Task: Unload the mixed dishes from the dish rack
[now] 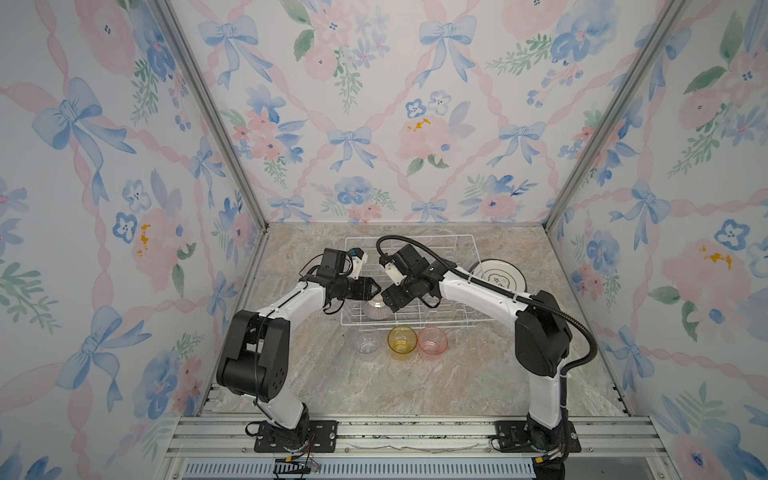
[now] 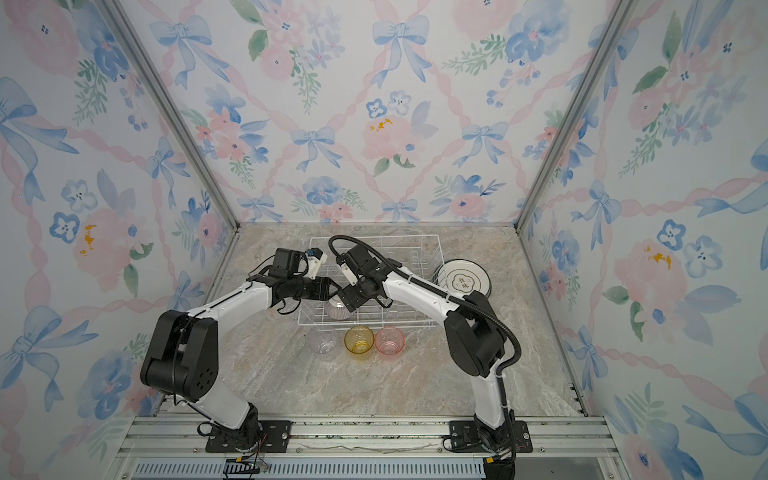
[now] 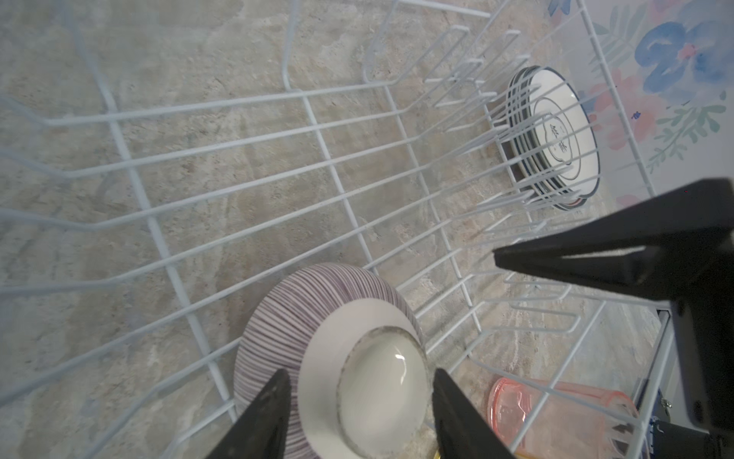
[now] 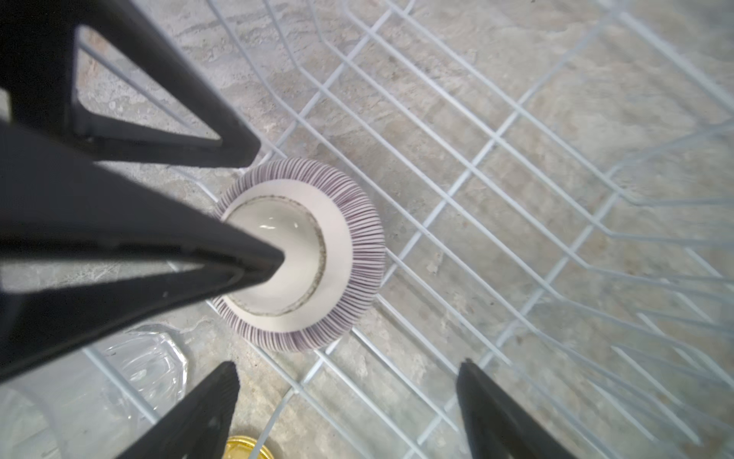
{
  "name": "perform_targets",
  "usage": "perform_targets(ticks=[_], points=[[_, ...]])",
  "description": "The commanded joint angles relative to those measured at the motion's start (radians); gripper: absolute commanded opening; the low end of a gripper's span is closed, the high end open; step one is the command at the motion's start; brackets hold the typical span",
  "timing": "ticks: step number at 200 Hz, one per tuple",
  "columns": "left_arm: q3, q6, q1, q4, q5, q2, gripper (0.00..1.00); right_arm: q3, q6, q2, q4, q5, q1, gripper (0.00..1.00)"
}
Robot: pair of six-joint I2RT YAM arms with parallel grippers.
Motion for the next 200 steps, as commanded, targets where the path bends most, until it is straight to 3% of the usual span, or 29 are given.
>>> perform_targets(ticks=[1,32,88,140,165,200], points=[[0.023,0.049,-0.027,-0.098,-0.066,-0.012,0.73,-0.040,0.022,-0.063,0.048,0.012,-0.033,0.88],[0.047,0.062,-0.066,-0.128,-0.102,-0.006,0.71,-0.086,0.035,-0.093,0.093,0.002,-0.049,0.88],[0.159,0.083,-0.165,-0.243,-0.364,0.035,0.70,-0.109,0.039,-0.106,0.116,-0.015,-0.064,0.88],[0.250,0.094,-0.210,-0.326,-0.431,0.122,0.67,-0.157,0.045,-0.146,0.145,-0.012,-0.093,0.89],[0.279,0.091,-0.219,-0.360,-0.454,0.156,0.58,-0.188,0.050,-0.178,0.166,-0.012,-0.119,0.88],[0.291,0.090,-0.229,-0.375,-0.473,0.170,0.57,-0.212,0.055,-0.200,0.183,-0.024,-0.142,0.88]])
